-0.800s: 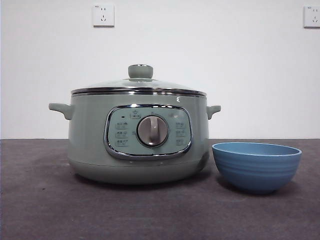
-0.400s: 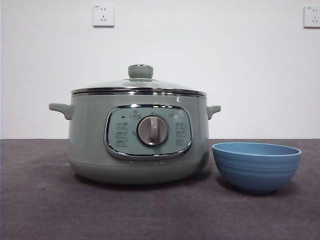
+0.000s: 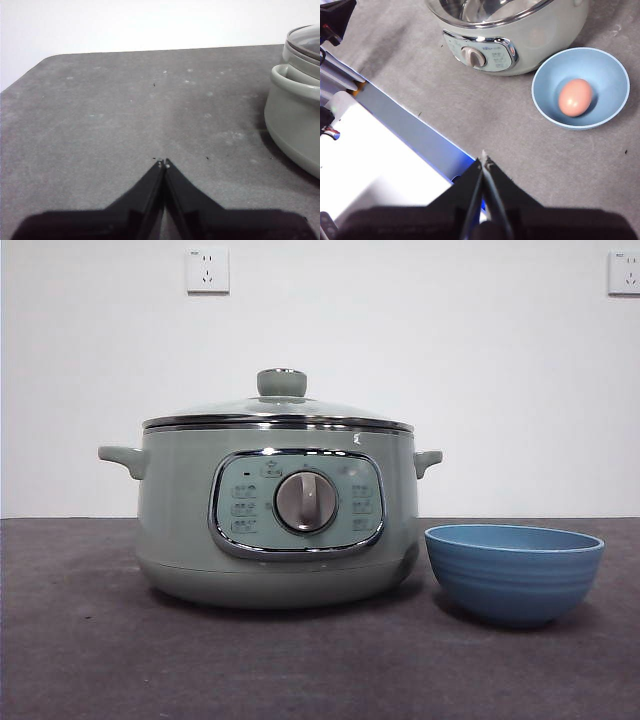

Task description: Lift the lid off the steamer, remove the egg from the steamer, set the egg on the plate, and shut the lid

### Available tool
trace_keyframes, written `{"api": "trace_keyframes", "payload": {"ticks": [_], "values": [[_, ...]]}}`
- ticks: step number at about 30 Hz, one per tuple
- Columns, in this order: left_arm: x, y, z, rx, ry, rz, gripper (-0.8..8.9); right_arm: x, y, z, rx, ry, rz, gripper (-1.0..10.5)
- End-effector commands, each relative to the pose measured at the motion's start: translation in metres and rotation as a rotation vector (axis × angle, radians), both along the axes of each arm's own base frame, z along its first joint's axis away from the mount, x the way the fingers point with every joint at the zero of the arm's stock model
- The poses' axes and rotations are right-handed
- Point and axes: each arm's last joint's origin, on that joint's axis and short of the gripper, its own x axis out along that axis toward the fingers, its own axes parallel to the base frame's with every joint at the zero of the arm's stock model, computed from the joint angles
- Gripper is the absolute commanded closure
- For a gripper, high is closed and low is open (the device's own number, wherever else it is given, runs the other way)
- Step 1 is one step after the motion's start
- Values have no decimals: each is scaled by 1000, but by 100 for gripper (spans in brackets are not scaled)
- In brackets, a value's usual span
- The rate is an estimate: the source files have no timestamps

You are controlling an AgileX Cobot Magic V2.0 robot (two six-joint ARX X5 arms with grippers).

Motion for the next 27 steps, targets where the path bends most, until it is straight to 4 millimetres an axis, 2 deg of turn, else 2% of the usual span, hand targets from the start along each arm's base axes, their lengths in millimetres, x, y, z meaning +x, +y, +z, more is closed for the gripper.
{"api": "trace_keyframes", "payload": {"ticks": [1,17,21,24,27], "values": [[1,0,-4,-6,7,4,817,0,0,2,1,-9,0,946],[1,0,-4,-6,7,4,817,-1,-1,2,2,-17,0,946],[1,0,-4,-6,7,4,817,-6,-7,9,-12,-177,-11,946],[1,0,-4,-6,7,4,817,-9,-15,19,55,-340,-82,946],[1,0,-4,-6,6,4,817,-13,-22,19,79,-464,-167,946]]}}
